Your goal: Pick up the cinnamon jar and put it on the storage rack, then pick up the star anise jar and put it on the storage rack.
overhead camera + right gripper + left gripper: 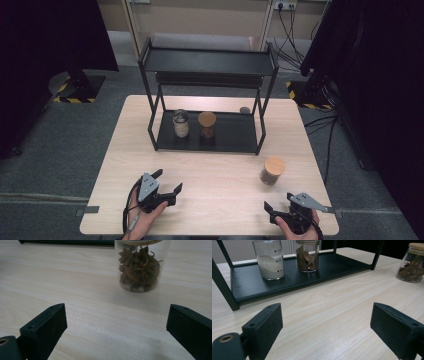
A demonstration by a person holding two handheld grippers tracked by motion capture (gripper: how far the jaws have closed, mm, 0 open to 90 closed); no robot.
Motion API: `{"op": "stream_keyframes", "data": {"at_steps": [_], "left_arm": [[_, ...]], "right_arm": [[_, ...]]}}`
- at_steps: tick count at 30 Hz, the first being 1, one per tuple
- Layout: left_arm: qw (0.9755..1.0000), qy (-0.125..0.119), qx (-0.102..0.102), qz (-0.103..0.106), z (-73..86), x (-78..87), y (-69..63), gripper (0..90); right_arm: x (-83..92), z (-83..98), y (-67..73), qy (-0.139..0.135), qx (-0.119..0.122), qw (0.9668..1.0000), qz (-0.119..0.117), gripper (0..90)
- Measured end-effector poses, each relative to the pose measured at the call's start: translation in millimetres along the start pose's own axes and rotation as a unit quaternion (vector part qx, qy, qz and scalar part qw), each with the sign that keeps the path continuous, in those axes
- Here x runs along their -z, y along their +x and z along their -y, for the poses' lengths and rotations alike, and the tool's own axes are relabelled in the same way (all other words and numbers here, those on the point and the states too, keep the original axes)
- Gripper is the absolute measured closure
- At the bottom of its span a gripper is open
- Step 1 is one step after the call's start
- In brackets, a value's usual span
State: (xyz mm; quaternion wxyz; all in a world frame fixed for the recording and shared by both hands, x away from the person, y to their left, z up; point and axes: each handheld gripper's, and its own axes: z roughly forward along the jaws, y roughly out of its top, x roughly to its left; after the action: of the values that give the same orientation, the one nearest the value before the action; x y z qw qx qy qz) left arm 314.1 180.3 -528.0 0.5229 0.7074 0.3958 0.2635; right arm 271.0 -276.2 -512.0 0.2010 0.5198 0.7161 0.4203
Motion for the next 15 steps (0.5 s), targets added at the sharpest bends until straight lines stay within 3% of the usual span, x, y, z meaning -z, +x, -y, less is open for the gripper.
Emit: {"op": "stream_keyframes", "data": {"at_steps": [15], "left_arm": [[1.0000, -0.001, 0.000, 0.000, 0.1, 0.4, -0.3, 10.3]], "right_arm": [[13.2, 1.7, -9.9, -0.013, -0.014, 0.9997, 0.015, 3.3]]}}
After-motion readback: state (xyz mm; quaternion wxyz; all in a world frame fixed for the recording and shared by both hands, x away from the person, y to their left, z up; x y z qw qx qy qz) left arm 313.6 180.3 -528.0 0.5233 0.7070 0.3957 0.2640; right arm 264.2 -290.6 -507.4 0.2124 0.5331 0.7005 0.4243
